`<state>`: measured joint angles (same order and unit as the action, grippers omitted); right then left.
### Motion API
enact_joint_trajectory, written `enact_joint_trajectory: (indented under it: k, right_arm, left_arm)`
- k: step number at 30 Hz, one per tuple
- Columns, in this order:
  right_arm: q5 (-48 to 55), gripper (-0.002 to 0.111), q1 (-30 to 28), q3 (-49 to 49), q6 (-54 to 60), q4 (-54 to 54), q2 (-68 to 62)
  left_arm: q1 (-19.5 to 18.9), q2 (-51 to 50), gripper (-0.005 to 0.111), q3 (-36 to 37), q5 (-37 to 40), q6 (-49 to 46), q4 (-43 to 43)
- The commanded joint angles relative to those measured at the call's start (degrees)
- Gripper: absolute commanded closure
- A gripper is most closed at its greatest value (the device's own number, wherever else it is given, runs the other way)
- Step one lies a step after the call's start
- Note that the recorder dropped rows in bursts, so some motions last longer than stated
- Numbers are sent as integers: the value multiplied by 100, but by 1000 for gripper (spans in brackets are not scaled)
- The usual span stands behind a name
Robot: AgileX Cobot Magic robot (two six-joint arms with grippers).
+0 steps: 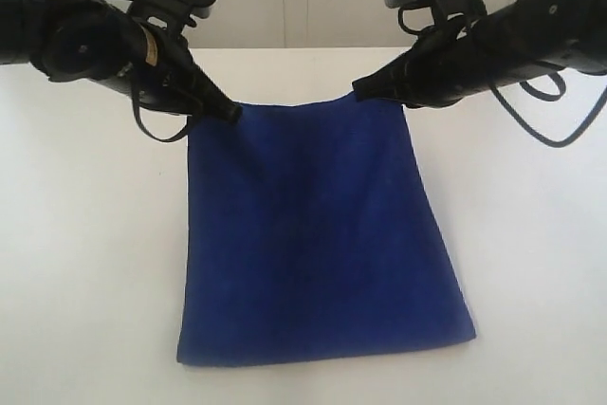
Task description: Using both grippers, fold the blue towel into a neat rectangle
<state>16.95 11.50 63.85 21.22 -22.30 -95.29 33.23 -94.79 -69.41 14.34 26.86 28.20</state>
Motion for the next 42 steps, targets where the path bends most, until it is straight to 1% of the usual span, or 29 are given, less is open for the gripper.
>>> enact_joint_trajectory:
  k: [1,6,11,16,22,29,36,42]
  right_arm:
    - [-144,108,-173,235,-49,58,-212]
    - [-199,108,-316,487,-49,110,-495]
    - [-333,108,-371,670,-38,149,-781]
    - [-495,108,-371,765,-38,149,-1054]
    - [-751,108,-371,765,-38,149,-1157]
    - [-581,108,-371,1125,-38,152,-1157]
    - [-631,108,-371,1341,-38,243,-1555]
    - [-966,108,-371,1341,-26,295,-1974]
  left_arm:
    - [-48,-252,107,-269,26,32,-23]
    - [-234,-530,107,-475,-41,32,-23]
    - [-456,-770,107,-550,-423,36,-35]
    - [-493,-1066,107,-674,-649,36,-51]
    - [-559,-1377,107,-971,-624,63,-93]
    - [-570,-1389,107,-1353,-216,-13,-75]
    - [-673,-1537,107,-1402,-517,-13,-75]
    - [-788,-1881,107,-1402,-1008,36,-75]
